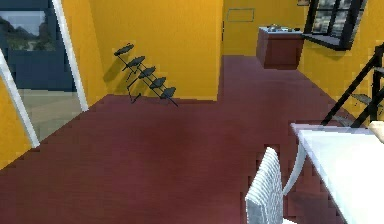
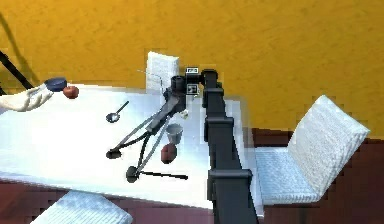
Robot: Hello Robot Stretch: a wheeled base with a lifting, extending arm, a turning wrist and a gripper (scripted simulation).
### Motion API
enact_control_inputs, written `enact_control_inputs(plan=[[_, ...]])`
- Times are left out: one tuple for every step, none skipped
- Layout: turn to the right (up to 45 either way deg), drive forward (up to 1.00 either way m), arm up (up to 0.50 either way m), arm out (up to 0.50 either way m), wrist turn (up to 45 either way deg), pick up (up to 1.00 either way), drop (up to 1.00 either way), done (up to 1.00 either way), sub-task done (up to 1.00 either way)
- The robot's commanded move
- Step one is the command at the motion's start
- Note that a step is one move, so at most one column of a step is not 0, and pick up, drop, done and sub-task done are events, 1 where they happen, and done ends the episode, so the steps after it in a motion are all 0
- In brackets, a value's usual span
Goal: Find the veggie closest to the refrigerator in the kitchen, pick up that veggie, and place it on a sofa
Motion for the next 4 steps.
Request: enact_control_inputs(plan=[[0.0, 0.0, 0.0, 0.0, 45.0, 0.0, 0.0, 0.0, 0.0], [0.0, 0.0, 0.0, 0.0, 45.0, 0.0, 0.0, 0.0, 0.0], [0.0, 0.0, 0.0, 0.0, 21.0, 0.0, 0.0, 0.0, 0.0], [0.0, 0.0, -0.3, 0.0, 0.0, 0.0, 0.0, 0.0, 0.0]])
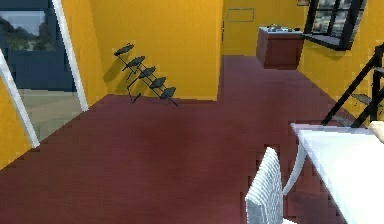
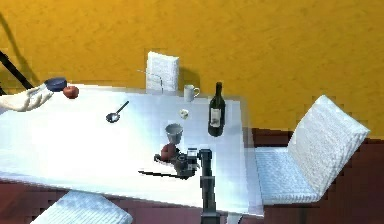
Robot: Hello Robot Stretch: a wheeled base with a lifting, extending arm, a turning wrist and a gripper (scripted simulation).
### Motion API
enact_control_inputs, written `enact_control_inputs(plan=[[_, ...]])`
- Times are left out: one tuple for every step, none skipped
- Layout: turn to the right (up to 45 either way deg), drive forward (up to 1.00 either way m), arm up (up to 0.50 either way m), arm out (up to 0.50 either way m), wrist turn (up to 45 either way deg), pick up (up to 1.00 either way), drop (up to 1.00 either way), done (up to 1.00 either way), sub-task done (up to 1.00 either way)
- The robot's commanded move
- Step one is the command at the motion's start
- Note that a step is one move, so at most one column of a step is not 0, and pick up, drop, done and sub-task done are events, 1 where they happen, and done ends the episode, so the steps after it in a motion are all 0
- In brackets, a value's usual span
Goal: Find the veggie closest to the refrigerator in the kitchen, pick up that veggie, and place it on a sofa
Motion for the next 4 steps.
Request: enact_control_inputs(plan=[[0.0, 0.0, 0.0, 0.0, 0.0, 1.0, 0.0, 0.0, 0.0], [0.0, 0.0, 0.1, 0.0, 0.0, 0.0, 0.0, 0.0, 0.0], [0.0, 0.0, 0.28, 0.0, 0.0, 0.0, 0.0, 0.0, 0.0], [0.0, 0.0, 0.0, 0.0, -45.0, 0.0, 0.0, 0.0, 0.0]])
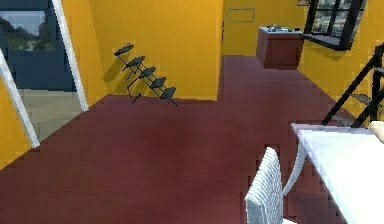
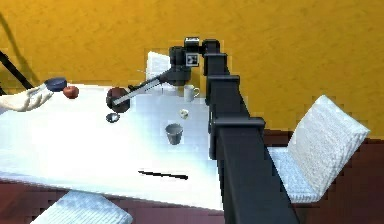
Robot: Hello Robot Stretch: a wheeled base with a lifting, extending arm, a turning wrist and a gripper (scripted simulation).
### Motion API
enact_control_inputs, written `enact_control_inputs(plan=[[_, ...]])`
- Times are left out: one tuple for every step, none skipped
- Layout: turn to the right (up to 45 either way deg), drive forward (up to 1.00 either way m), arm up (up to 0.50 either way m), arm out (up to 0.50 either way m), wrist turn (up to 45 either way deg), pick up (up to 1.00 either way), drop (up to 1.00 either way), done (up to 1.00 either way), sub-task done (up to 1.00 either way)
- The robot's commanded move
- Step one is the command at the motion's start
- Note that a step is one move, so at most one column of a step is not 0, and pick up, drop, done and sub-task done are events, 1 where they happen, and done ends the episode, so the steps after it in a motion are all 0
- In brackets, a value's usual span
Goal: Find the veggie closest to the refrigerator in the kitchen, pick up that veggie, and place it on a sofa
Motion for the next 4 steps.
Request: enact_control_inputs(plan=[[0.0, 0.0, 0.0, 0.0, -45.0, 0.0, 0.0, 0.0, 0.0], [0.0, 0.0, 0.0, 0.0, -15.0, 0.0, 0.0, 0.0, 0.0], [0.0, 0.0, 0.0, -0.4, 0.0, 0.0, 0.0, 0.0, 0.0], [-45.0, 0.0, 0.0, 0.0, 0.0, 0.0, 0.0, 0.0, 0.0]])
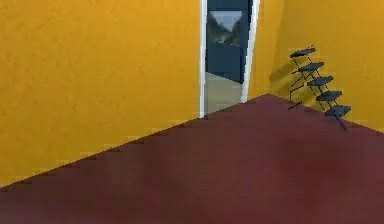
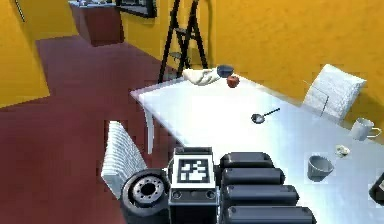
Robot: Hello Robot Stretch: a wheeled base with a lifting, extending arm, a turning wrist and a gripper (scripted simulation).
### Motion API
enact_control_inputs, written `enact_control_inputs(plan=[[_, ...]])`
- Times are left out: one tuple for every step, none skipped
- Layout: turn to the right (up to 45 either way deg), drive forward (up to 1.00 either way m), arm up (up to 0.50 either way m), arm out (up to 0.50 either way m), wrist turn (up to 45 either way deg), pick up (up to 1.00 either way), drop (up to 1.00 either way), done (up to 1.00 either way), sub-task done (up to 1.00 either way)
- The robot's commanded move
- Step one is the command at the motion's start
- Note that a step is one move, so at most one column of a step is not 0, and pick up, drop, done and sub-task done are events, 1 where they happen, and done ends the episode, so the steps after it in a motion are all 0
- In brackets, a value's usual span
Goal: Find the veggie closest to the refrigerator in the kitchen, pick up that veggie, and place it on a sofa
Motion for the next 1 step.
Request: enact_control_inputs(plan=[[-45.0, 0.0, 0.0, 0.0, 0.0, 0.0, 0.0, 0.0, 0.0]])
